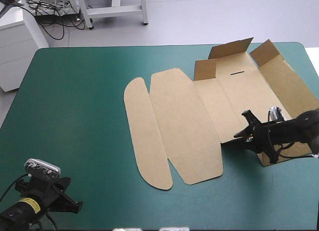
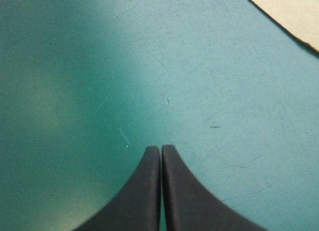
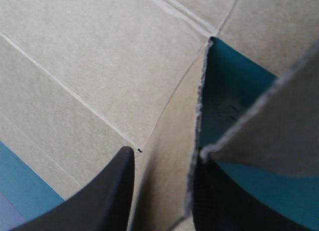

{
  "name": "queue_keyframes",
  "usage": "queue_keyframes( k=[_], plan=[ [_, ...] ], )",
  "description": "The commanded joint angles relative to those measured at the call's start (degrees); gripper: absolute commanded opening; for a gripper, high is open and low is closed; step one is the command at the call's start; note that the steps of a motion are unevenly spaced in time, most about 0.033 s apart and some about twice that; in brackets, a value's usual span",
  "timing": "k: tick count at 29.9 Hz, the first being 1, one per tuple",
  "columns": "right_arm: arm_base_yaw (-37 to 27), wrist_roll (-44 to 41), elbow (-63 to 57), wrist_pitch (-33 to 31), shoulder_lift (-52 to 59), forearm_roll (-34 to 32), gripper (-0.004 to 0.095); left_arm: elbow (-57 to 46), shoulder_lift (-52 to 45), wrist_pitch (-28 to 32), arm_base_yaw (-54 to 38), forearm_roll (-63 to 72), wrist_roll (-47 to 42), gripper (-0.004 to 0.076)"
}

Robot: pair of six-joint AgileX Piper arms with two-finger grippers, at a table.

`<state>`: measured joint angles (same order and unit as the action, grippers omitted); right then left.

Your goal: Fold the box

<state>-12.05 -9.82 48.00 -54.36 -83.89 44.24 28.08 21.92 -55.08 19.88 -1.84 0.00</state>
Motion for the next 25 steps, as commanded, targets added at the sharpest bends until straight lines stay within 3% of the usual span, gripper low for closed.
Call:
queue_keyframes(
  k=[1, 9, 14, 20, 25],
  plan=[
    [0.0, -0.9, 1.8, -1.0, 1.5, -0.6, 0.0216, 1.9, 0.7, 3.0, 0.2, 0.2, -0.6, -0.0010],
    [0.0, -0.9, 1.8, 2.0, 1.5, -0.7, -0.0022, 1.9, 0.7, 3.0, 0.2, 0.2, -0.6, -0.0010],
    [0.1, -0.5, 1.8, 2.7, 1.5, -4.4, -0.0016, 1.9, 0.7, 3.0, 0.2, 0.2, -0.6, -0.0010],
    [0.1, 1.8, 3.3, 1.6, 1.4, -15.0, -0.0008, 1.9, 0.7, 3.0, 0.2, 0.2, -0.6, -0.0010],
    [0.2, 2.5, 10.3, -2.3, 1.3, -29.2, 0.0000, 1.9, 0.7, 3.0, 0.2, 0.2, -0.6, -0.0010]
  ],
)
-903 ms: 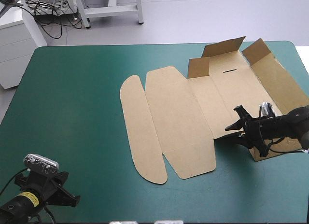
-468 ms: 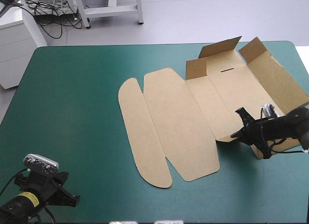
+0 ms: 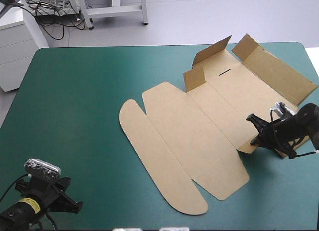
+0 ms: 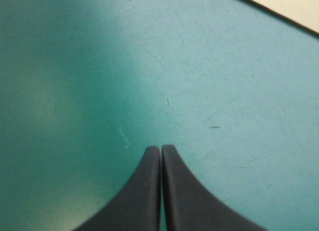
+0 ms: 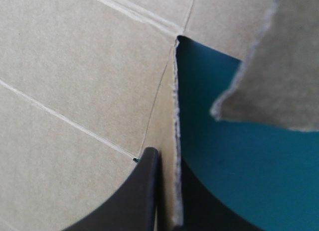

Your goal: Fold the box

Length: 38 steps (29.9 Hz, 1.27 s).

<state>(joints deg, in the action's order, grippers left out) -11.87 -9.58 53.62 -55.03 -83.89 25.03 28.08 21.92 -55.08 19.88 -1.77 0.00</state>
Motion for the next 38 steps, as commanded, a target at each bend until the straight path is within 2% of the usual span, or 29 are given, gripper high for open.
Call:
queue_keyframes(
  k=[1, 6, 9, 19, 23, 27, 33, 38],
  plan=[
    [0.0, 2.7, 6.1, -2.2, 1.3, -11.8, 0.0000, 1.9, 0.7, 3.0, 0.2, 0.1, -0.6, -0.0010],
    [0.8, 8.5, 15.3, -7.1, -1.6, -19.9, 0.0000, 1.9, 0.7, 3.0, 0.2, 0.1, -0.6, -0.0010],
    [3.5, 11.5, 21.1, -10.4, -5.3, -24.4, 0.0000, 1.9, 0.7, 3.0, 0.2, 0.1, -0.6, -0.0010],
    [21.0, 20.6, 41.4, -10.3, -19.8, -38.9, 0.0000, 1.9, 0.7, 3.0, 0.2, 0.1, -0.6, -0.0010],
    [28.1, 26.9, 49.7, -9.6, -24.8, -39.6, 0.0000, 1.9, 0.7, 3.0, 0.2, 0.1, -0.6, -0.0010],
    [35.2, 37.0, 55.8, -7.1, -28.7, -39.9, 0.0000, 1.9, 0.7, 3.0, 0.2, 0.1, -0.6, -0.0010],
    [43.6, 46.2, 58.2, 0.0, -30.2, -39.0, 0.0000, 1.9, 0.7, 3.0, 0.2, 0.1, -0.6, -0.0010],
    [48.5, 58.4, 58.2, 1.0, -30.2, -35.0, -0.0001, 1.9, 0.7, 3.0, 0.2, 0.1, -0.6, -0.0010]
  ],
)
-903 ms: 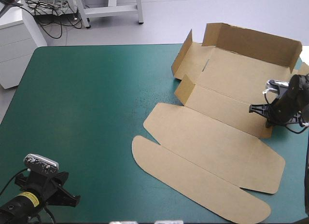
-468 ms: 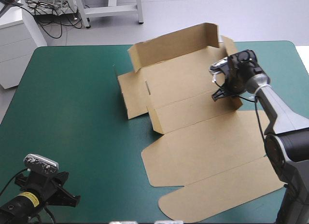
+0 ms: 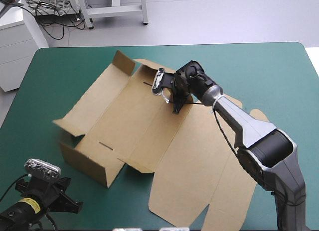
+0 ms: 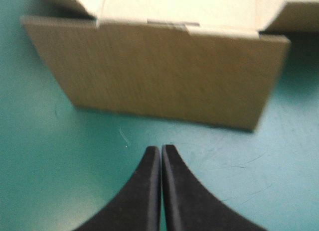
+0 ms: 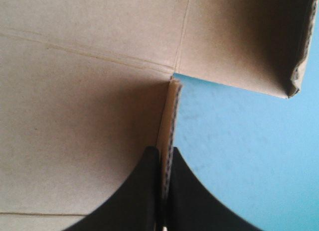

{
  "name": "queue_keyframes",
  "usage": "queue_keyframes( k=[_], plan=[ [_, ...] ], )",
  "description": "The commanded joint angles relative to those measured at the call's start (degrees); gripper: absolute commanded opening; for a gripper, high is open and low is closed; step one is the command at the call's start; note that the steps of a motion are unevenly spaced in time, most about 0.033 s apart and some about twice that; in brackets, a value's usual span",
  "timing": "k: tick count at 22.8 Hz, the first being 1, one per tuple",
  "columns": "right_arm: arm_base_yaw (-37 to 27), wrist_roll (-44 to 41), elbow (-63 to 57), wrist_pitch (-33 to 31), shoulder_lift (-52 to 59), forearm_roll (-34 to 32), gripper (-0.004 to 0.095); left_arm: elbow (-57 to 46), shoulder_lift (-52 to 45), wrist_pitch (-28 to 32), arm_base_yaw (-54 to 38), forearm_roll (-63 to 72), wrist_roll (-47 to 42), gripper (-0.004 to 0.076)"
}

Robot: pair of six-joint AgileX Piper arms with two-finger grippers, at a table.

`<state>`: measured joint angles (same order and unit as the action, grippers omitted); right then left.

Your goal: Fold the box

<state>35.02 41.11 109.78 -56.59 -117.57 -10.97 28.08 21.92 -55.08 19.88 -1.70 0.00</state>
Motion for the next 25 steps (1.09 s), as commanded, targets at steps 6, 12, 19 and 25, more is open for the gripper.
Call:
queue_keyframes(
  k=[6, 12, 19, 25],
  plan=[
    [4.3, 18.0, 2.1, 3.2, 3.4, 5.4, -0.0001, 1.9, 0.7, 3.0, 0.2, 0.0, -0.6, -0.0010],
    [4.4, 16.8, 2.1, 4.2, 3.3, 5.1, -0.0001, 1.9, 0.7, 3.0, 0.2, 0.0, -0.6, -0.0010],
    [4.4, 12.5, 2.1, 6.2, 3.0, 4.9, 0.0042, 1.9, 0.7, 3.0, 0.2, 0.0, -0.6, -0.0010],
    [2.1, 3.0, 2.1, 6.9, 4.5, -0.3, 0.0440, 1.9, 0.7, 3.0, 0.2, 0.0, -0.6, -0.0010]
  ],
)
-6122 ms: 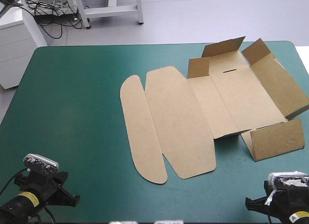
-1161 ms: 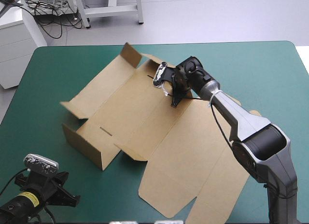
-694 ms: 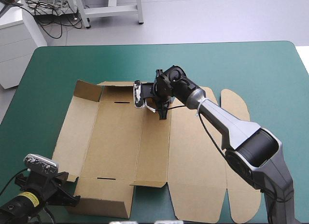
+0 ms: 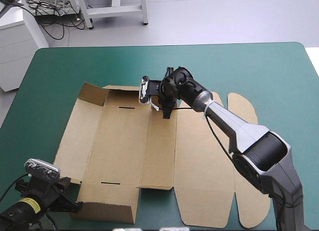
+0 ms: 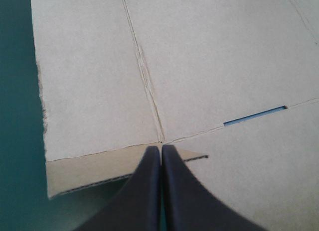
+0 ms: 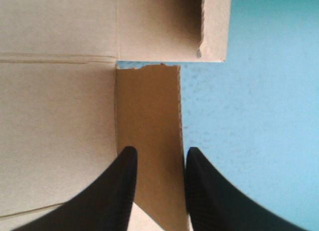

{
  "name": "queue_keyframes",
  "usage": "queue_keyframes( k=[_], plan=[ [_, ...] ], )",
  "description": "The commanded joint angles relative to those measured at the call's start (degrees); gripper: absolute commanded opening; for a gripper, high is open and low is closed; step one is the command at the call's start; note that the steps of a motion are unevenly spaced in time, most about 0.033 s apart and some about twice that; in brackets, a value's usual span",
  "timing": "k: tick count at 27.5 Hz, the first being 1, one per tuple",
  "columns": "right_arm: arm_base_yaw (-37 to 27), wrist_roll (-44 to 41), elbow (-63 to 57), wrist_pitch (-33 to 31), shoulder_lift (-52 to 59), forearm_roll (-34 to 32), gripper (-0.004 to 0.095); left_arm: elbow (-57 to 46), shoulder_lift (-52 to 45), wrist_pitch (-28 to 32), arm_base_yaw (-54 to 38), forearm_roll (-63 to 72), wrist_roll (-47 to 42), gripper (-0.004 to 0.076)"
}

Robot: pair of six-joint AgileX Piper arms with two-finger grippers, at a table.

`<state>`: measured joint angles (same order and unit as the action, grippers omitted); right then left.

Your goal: Fold the box

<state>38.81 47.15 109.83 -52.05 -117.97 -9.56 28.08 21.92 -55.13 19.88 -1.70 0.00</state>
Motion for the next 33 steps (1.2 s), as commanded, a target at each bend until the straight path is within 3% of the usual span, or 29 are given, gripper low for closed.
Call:
queue_keyframes(
  k=[1, 4, 7, 9, 19, 24, 28, 33],
  plan=[
    [-2.5, -3.4, 2.0, 2.1, 5.5, -2.0, 0.0448, 1.9, 0.7, 3.0, 0.2, 0.0, -0.6, -0.0010],
    [-7.0, -5.8, 2.0, 1.9, 8.3, -4.8, 0.0377, 1.9, 0.7, 3.0, 0.2, 0.0, -0.6, -0.0010],
    [-13.6, -20.6, 2.0, 0.5, 12.9, -10.0, 0.0280, 1.9, 0.7, 3.0, 0.2, 0.0, -0.6, -0.0010],
    [-17.3, -23.9, 2.0, -0.8, 15.0, -10.3, 0.0242, 1.9, 0.7, 3.0, 0.2, 0.0, -0.6, -0.0010],
    [-41.5, -23.4, -9.8, -2.0, 31.3, 2.4, -0.0003, 1.9, 0.7, 3.0, 0.2, -0.2, -1.1, -0.0010],
    [-52.5, -22.9, -21.6, -6.0, 40.5, 13.7, -0.0020, 1.9, 0.7, 3.1, 0.2, -0.2, -4.0, -0.0010],
    [-56.7, -21.6, -32.0, -8.2, 47.3, 19.2, -0.0020, 1.9, 0.7, 3.1, 0.2, -0.2, -4.2, -0.0010],
    [-57.2, -21.7, -44.1, -9.0, 55.7, 23.6, -0.0020, 1.9, 0.8, 3.1, 0.2, -0.1, -4.2, -0.0010]
  ],
)
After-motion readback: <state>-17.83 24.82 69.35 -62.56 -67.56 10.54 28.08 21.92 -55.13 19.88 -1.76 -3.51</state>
